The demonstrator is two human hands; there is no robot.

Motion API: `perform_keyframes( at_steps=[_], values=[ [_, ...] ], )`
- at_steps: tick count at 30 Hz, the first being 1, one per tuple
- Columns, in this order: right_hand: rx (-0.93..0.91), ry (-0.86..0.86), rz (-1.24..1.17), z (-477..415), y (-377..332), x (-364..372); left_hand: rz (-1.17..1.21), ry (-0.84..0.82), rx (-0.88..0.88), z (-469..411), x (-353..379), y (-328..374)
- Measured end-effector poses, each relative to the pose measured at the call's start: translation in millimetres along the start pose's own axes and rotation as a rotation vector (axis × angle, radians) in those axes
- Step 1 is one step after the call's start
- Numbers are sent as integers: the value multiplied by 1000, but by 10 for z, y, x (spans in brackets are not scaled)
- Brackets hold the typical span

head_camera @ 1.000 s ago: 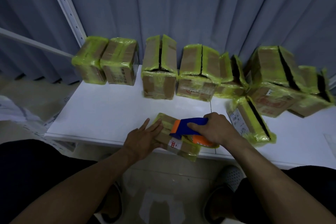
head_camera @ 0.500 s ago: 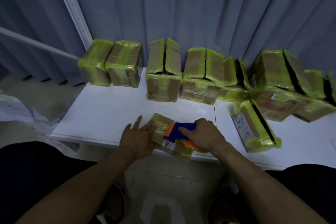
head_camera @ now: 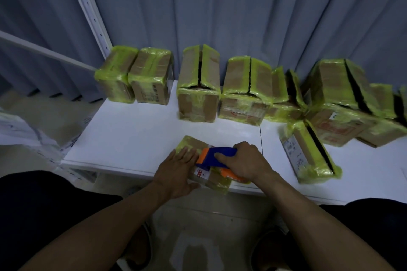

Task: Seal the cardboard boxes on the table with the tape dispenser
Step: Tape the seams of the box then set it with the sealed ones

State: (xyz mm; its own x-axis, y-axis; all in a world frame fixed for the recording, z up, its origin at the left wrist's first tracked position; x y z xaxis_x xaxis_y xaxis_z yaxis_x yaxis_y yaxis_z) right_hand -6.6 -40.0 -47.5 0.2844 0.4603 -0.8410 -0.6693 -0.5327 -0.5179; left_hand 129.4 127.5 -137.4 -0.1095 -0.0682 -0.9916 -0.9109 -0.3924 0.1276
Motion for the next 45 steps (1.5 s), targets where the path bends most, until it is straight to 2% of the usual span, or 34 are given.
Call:
perform_keyframes(
  at_steps=[11, 17, 24, 26, 28, 30, 33, 45],
  values=[
    [38, 44, 46, 119, 285, -342, 26, -42, -4, -57, -10, 33],
    [43, 28, 79, 156, 376, -203, 88, -42, -7, -9, -29, 46],
    [36, -22, 11, 91, 177, -12, -204, 51, -72, 66, -203, -70],
    [30, -14, -20, 69, 97, 28, -151, 84, -79, 55, -209, -110],
    [23, -12, -24, 48, 51, 26, 8, 93, -44, 55, -154, -143],
    [26, -17, -14, 53, 46, 15, 143, 24, 5, 68, -58, -145],
    [22, -5, -7, 60, 65, 24, 88, -56, 34, 61, 49, -139],
    [40, 30, -15, 218, 217, -184, 3, -61, 27, 45, 1, -72]
  ],
)
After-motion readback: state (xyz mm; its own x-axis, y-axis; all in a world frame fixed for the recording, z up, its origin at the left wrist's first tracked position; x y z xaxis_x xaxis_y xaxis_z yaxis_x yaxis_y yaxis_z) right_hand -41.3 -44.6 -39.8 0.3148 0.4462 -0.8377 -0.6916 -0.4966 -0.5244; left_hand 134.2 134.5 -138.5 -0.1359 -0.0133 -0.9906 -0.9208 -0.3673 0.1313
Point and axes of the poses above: each hand's wrist, its own z-axis away from the middle knuckle, its own x-axis out of the palm, y = z × x, the point moved 3 cm from there along -z, towards the middle knuckle, and after that the axes turned 10 degrees about y, right-handed, at the moved point
